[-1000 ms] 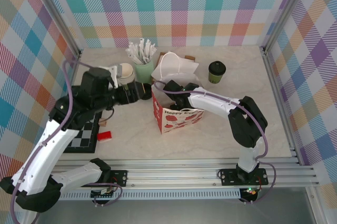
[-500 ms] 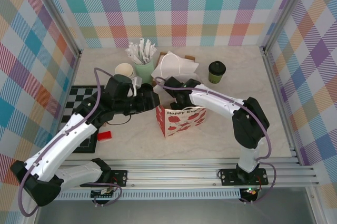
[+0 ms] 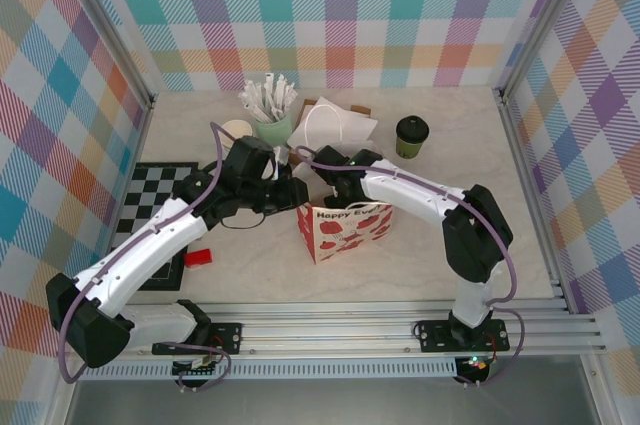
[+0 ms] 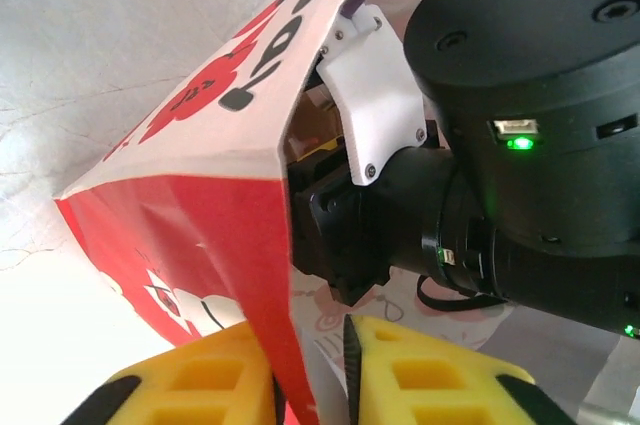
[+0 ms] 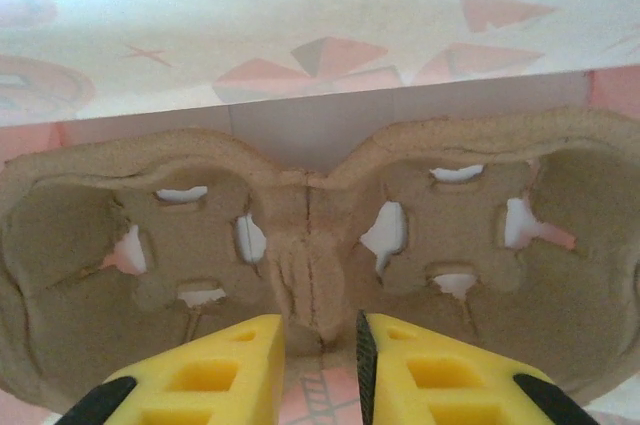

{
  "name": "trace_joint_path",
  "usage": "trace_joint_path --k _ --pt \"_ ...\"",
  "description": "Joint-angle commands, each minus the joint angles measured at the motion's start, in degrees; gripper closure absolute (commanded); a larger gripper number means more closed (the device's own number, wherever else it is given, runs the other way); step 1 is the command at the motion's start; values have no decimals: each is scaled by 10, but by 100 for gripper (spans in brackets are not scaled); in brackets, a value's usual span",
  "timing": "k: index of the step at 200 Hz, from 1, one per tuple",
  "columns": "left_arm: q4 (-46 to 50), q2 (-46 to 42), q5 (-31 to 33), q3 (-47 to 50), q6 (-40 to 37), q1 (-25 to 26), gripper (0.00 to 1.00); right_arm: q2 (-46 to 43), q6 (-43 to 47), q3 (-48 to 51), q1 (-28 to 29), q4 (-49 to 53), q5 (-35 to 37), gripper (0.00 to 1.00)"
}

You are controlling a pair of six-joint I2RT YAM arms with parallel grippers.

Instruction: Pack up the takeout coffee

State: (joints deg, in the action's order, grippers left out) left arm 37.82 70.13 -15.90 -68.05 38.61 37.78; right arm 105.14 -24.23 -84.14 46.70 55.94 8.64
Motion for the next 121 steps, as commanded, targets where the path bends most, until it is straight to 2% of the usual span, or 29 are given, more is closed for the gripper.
trace_joint_path --k 1,31,62,121 --pt "32 -3 13 -25 -21 5 83 -29 30 -1 -5 35 -12 73" --pt "57 7 16 -48 -40 5 90 -28 56 15 -5 47 -28 73" --pt "67 17 19 -60 -50 5 100 -11 65 42 -5 35 -36 78" --pt "76 28 25 -72 -63 4 100 22 67 84 -5 -21 -37 89"
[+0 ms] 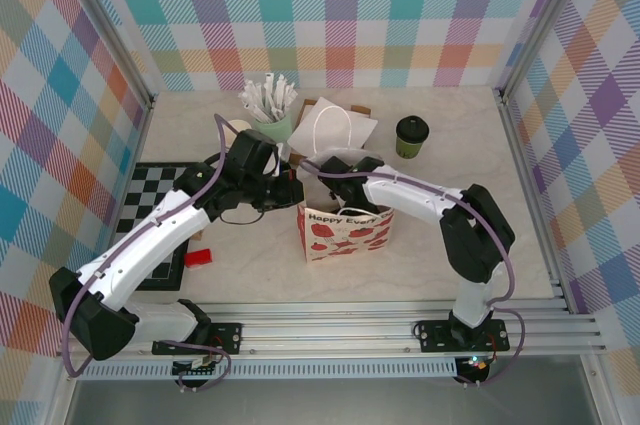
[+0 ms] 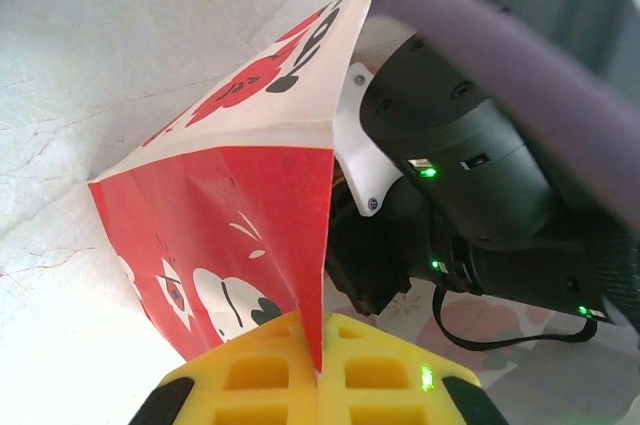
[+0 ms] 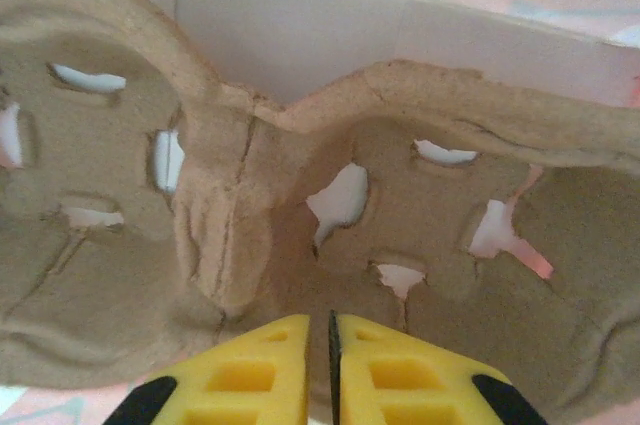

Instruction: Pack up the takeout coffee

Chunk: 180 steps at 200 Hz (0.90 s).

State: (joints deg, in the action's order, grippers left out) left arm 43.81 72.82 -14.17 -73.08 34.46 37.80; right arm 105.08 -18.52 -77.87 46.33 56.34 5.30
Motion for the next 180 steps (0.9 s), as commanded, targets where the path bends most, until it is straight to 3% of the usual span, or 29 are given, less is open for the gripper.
trace_joint_path --k 1,81,147,180 --pt "16 1 7 -22 -22 5 100 23 9 21 0 -27 -3 89" --pt "43 0 4 -29 -50 -4 100 14 11 32 -1 -98 82 91" --pt "42 -3 15 -24 -49 -9 100 -15 25 28 -1 -59 -75 86" --pt "31 -11 20 -13 -48 -9 100 14 -2 28 -1 -52 -94 85"
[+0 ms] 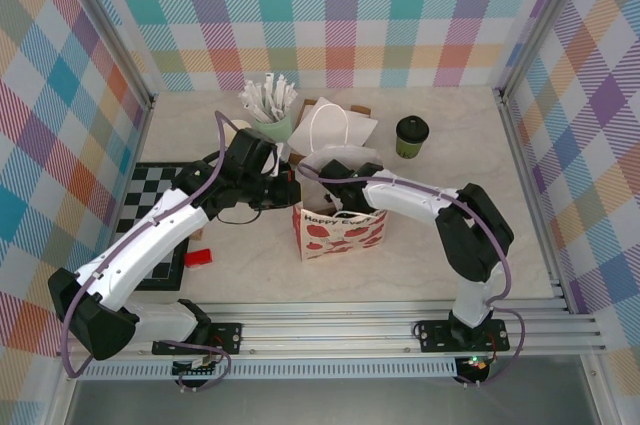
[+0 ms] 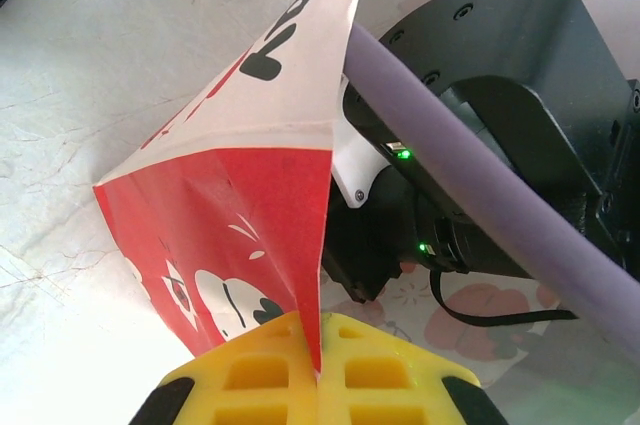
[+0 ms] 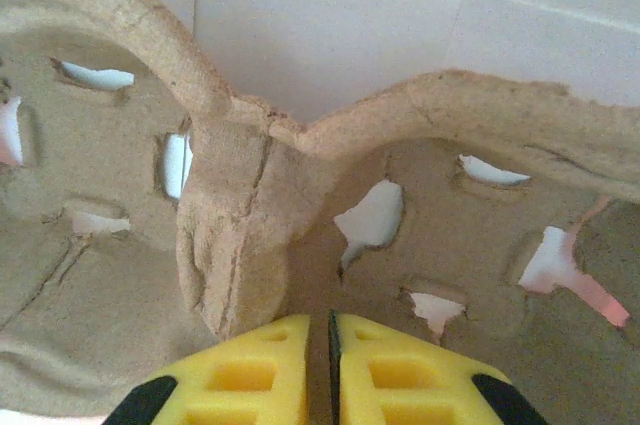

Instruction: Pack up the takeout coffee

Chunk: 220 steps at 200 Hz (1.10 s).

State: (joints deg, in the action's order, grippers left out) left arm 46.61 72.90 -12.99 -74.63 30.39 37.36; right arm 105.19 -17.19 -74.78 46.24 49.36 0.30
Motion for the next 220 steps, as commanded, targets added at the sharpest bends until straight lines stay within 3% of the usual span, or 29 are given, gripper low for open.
trace_joint_path --k 1,41,80,128,156,185,220 --pt "2 -13 9 3 -7 -5 100 13 -17 -3 0 18 -44 85" --pt "-4 -18 7 8 -10 -5 100 41 -54 -9 0 1 15 83" --pt "1 -23 15 7 -19 -5 100 7 -54 -5 0 -40 67 77" --pt "16 -13 22 -13 -50 -6 100 -89 -28 -12 0 -29 38 54" --pt "0 -15 -10 -7 -50 -5 100 -107 -27 -50 0 -6 8 46" --pt "-14 -27 -1 12 -49 -5 100 -131 -46 -78 0 -35 6 37" --pt "2 -27 9 10 -62 -5 100 -172 -42 -105 0 -68 -5 15"
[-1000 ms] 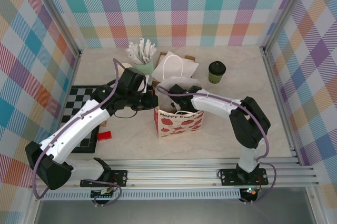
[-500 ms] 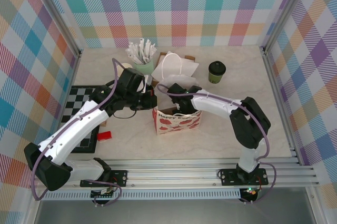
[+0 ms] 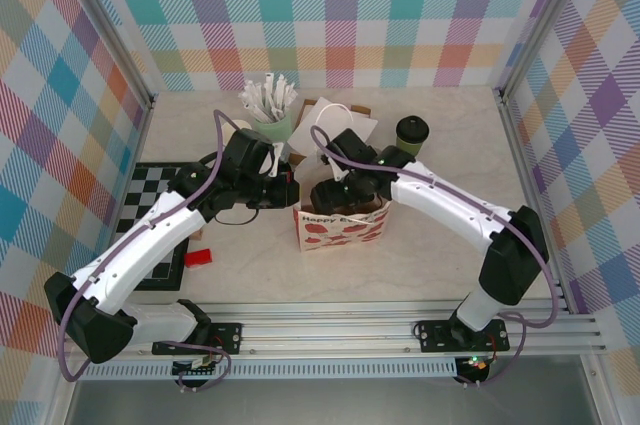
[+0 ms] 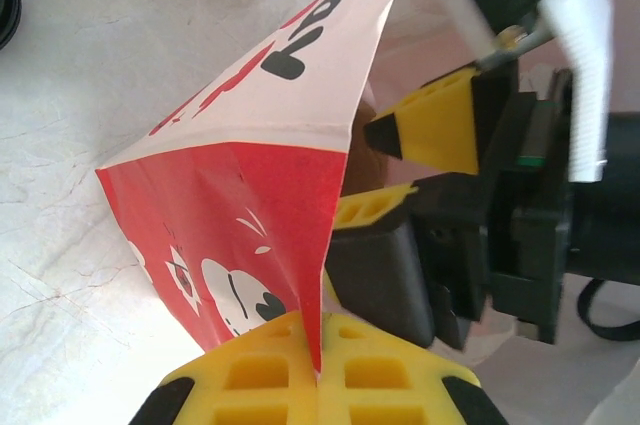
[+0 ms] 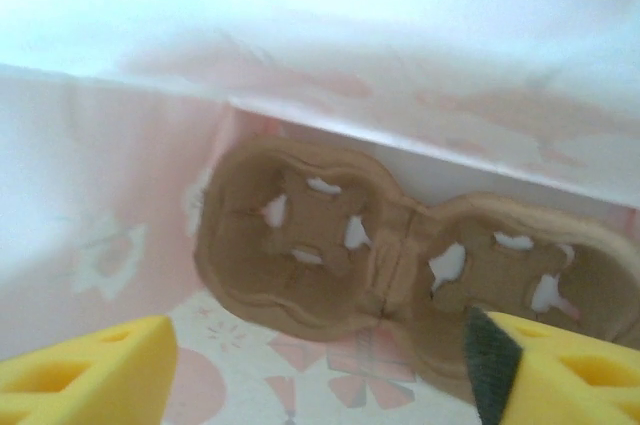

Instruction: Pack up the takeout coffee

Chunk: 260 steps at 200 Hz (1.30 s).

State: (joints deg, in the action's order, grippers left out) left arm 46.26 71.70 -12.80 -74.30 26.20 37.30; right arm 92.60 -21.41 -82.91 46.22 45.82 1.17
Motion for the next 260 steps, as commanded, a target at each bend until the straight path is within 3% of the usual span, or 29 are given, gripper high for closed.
trace_joint_path --k 1,10,14,50,67,87,130,166,194,222,260 --pt "5 -15 8 7 -20 -5 100 -49 0 -24 0 -32 -13 15" --pt "11 -16 14 9 -24 -5 100 -67 4 -24 0 -43 -3 2" --pt "12 -16 16 8 -25 -5 100 -75 5 -26 0 -46 4 0" --pt "13 -22 30 5 -37 -6 100 -122 34 -57 -17 -28 17 0" --pt "16 -18 29 -3 -43 -9 100 -128 59 -95 -43 21 -16 0" --pt "22 -7 25 -13 -49 -12 100 -128 140 -136 -80 101 -97 0" --pt "42 15 -1 -40 -74 -27 100 -149 310 -115 -159 159 -78 1" --pt "46 28 -43 -51 -80 -48 100 -105 444 -147 -191 177 -74 8" --pt "49 31 -57 -53 -85 -58 100 -55 527 -196 -204 202 -113 27" --pt "59 36 -65 -64 -93 -61 100 3 585 -265 -205 256 -177 31" --pt "63 37 -68 -66 -101 -63 100 76 618 -338 -205 304 -192 37"
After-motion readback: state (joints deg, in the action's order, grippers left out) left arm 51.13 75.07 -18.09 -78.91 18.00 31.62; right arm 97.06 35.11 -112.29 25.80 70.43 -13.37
